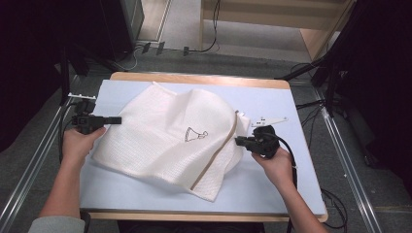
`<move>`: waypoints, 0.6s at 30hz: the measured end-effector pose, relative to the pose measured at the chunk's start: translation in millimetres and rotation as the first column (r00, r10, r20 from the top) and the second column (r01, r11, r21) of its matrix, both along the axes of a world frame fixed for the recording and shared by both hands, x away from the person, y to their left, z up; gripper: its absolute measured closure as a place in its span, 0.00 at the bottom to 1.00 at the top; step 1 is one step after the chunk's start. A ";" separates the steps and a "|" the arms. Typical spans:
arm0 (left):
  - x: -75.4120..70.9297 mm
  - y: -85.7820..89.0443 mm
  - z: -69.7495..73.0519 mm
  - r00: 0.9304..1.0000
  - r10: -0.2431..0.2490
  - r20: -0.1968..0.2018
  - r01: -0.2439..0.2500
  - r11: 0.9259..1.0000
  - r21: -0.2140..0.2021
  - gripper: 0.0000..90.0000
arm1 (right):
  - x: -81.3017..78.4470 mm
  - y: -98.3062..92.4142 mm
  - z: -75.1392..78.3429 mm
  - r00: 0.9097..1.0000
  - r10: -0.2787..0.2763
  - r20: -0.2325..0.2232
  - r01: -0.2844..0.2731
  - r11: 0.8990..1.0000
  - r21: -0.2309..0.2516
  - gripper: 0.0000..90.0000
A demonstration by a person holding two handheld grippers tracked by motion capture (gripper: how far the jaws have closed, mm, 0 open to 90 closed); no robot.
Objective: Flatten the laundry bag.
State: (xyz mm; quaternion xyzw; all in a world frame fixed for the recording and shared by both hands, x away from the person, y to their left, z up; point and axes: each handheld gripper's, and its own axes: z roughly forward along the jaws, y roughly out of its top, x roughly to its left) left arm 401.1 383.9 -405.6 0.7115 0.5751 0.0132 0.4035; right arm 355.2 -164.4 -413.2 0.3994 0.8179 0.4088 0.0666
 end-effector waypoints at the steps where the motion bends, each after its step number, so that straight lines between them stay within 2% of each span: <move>1: -0.1 2.1 0.1 1.000 0.002 -0.002 -0.002 1.000 0.004 0.99 | 0.0 0.6 -0.5 1.000 0.007 -0.005 -0.007 1.000 0.001 0.99; 6: 2.2 8.2 -0.6 0.999 0.036 0.000 -0.036 0.998 0.044 0.99 | 0.3 8.5 -6.3 0.999 0.023 -0.026 -0.023 1.000 -0.010 0.99; 11: 9.4 12.7 -4.6 0.998 0.057 -0.009 -0.057 0.998 0.038 0.99 | 1.6 23.2 -17.3 0.998 0.045 -0.034 -0.047 0.998 -0.053 0.99; 18: 14.7 10.8 -2.9 0.998 0.068 0.011 -0.068 0.997 0.031 0.98 | 0.1 27.8 -33.2 0.996 0.051 -0.077 -0.055 0.997 -0.052 0.99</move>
